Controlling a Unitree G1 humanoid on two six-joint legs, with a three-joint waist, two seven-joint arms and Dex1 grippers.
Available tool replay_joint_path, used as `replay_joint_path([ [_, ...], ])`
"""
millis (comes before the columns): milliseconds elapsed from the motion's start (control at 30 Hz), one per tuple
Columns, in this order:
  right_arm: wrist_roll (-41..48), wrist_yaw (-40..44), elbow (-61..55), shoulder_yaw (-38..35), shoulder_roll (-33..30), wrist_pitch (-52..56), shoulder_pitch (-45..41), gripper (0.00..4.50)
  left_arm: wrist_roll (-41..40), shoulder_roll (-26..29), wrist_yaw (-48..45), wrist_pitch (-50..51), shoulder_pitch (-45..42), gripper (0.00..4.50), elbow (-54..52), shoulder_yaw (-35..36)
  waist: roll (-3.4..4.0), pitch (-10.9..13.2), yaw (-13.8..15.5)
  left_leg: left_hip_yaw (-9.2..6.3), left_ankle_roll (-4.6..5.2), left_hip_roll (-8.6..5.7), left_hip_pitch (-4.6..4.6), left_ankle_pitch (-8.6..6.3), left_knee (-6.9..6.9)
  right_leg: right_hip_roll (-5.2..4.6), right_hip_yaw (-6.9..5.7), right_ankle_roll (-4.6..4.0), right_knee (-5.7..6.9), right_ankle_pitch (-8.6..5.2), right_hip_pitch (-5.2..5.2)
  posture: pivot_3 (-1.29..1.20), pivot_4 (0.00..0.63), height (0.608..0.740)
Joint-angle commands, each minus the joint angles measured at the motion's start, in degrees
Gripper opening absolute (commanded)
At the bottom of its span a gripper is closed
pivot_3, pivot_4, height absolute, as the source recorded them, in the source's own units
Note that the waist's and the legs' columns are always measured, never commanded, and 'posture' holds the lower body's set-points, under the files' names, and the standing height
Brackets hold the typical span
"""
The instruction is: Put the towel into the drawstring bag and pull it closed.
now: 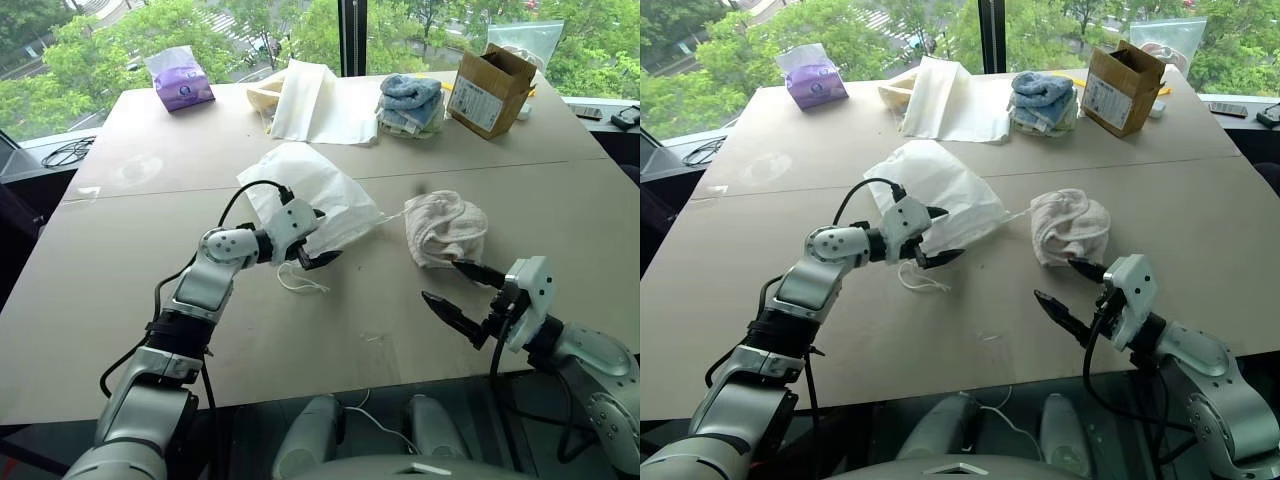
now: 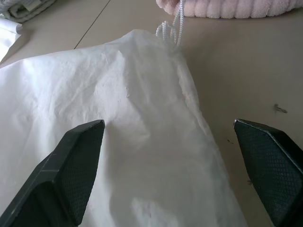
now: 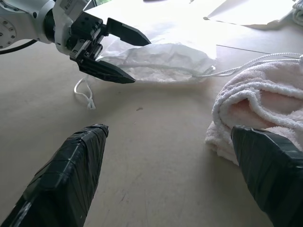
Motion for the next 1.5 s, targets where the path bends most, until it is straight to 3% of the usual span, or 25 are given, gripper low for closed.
replay_joint_path([
  [33, 0.4, 0.7, -2.1, -0.5, -0.3, -1.4, -0.2, 4.45, 1.6, 0.5, 2.2, -2.6, 0.3, 4.5, -0.8, 1.4, 0.0, 0.0, 0.0, 0.0, 0.0, 0.0, 0.0, 0.0, 0.0, 0.0, 0.0, 0.0, 0.0, 0.0, 0.0, 0.0, 0.15, 0.74],
  [567, 1.0, 2.3, 0.4, -1.4, -1.9, -1.0, -3.6, 4.45, 14.2, 0.4, 14.9, -16.0, 0.6, 4.5, -0.2, 0.1, 0.0, 0.0, 0.0, 0.01, 0.0, 0.0, 0.0, 0.0, 0.02, 0.0, 0.01, 0.0, 0.01, 0.0, 0.01, 0.0, 0.15, 0.74],
  [867, 0.9, 2.2, 0.3, -1.6, -1.9, -1.0, -3.3, 4.45, 23.0, -0.2, 21.7, -15.4, 1.0, 4.5, 1.3, -1.5, 0.0, 0.0, 0.0, 0.02, 0.0, -0.01, 0.01, 0.0, 0.03, 0.01, 0.0, 0.0, 0.04, 0.0, 0.01, 0.0, 0.15, 0.74],
  [967, 0.8, 1.7, 0.0, -1.9, -1.8, -1.0, -2.9, 4.45, 26.6, -1.4, 27.8, -15.0, 1.1, 4.5, 2.7, -1.4, -0.01, 0.0, 0.0, 0.01, 0.0, -0.02, 0.01, 0.0, 0.03, 0.01, 0.0, 0.01, 0.05, 0.0, 0.01, 0.0, 0.15, 0.74],
  [1067, 0.9, 1.7, -0.2, -2.2, -2.0, -0.9, -2.4, 4.5, 28.6, -2.2, 31.8, -15.0, 1.1, 3.73, 2.7, -1.2, -0.01, 0.0, 0.0, 0.01, 0.0, -0.02, 0.01, 0.0, 0.04, 0.0, 0.0, 0.01, 0.05, 0.0, 0.01, 0.0, 0.15, 0.74],
  [1333, 1.1, 1.7, -0.2, -2.0, -2.3, -0.7, -2.6, 4.5, 30.2, -2.0, 35.1, -15.1, 2.2, 0.03, 0.6, -1.0, -0.01, 0.0, 0.0, 0.02, 0.0, -0.01, 0.02, 0.0, 0.05, 0.0, 0.01, 0.01, 0.08, 0.01, 0.0, 0.0, 0.15, 0.74],
  [1500, 0.7, 1.6, 0.4, -1.5, -2.3, -0.9, -3.4, 4.5, 29.5, -1.4, 36.0, -15.7, 2.1, 0.03, 0.0, 0.2, -0.01, 0.0, 0.0, 0.02, 0.0, -0.01, 0.01, 0.0, 0.06, 0.0, 0.01, 0.01, 0.08, 0.01, 0.01, 0.0, 0.15, 0.74],
])
